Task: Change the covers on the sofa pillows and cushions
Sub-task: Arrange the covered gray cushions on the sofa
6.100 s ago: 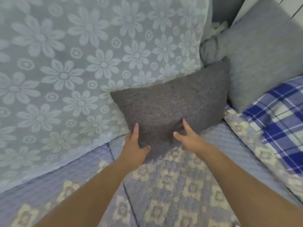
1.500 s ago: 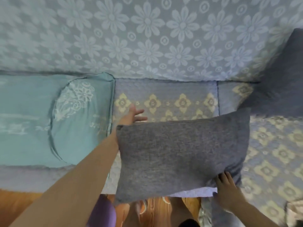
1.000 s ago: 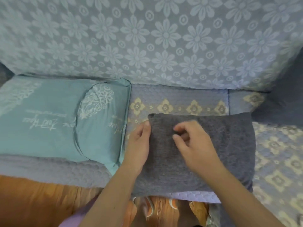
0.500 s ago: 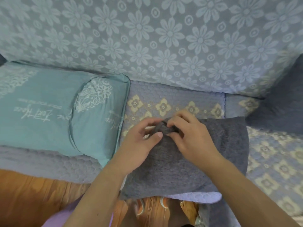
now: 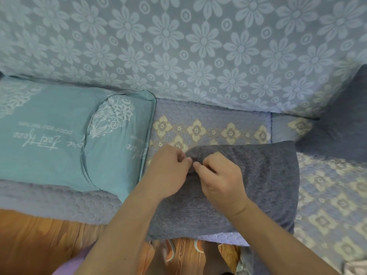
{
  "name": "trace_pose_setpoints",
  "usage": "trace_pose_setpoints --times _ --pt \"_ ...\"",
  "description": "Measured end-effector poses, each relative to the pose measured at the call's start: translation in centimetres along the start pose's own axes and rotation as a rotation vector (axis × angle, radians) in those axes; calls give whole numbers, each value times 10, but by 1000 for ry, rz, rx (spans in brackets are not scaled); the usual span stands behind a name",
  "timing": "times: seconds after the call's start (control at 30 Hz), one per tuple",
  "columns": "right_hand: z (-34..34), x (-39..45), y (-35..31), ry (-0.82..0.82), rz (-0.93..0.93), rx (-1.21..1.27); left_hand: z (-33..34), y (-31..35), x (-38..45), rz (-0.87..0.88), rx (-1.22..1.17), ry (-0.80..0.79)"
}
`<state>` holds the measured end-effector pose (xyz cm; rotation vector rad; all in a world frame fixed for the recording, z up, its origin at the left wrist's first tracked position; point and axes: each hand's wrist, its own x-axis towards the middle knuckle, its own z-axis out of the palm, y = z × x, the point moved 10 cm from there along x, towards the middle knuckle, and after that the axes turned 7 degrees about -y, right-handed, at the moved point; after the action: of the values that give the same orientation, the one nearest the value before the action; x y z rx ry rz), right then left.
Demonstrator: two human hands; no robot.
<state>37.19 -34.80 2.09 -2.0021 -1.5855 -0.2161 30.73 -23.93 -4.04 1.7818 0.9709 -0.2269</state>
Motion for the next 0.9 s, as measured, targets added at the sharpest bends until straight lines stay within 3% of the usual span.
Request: trace_pose_setpoints --times 0.07,0.13,0.17,0.27,0.33,0.4,0.47,0.7,0.9 --pt "2 -1 2 -10 14 -5 -3 -14 2 -67 -391 14" --pt "14 -5 6 -79 36 22 11 -16 2 -115 -910 -96" --pt "24 -10 8 -143 40 52 15 -12 1 -115 -1012 -139" --pt "54 -33 8 -325 54 106 13 -31 12 -135 -777 5" --pt "63 -39 22 -379 218 165 5 -53 19 -191 -713 155" --pt "62 -28 38 -392 456 311 2 -66 20 -227 -765 192" --pt "69 -8 50 -474 557 366 0 -72 20 -211 -787 206" --pt "102 46 49 -894 345 230 15 -71 12 -89 -892 353" --pt "122 54 40 -1214 123 126 30 -80 -4 -179 -832 508"
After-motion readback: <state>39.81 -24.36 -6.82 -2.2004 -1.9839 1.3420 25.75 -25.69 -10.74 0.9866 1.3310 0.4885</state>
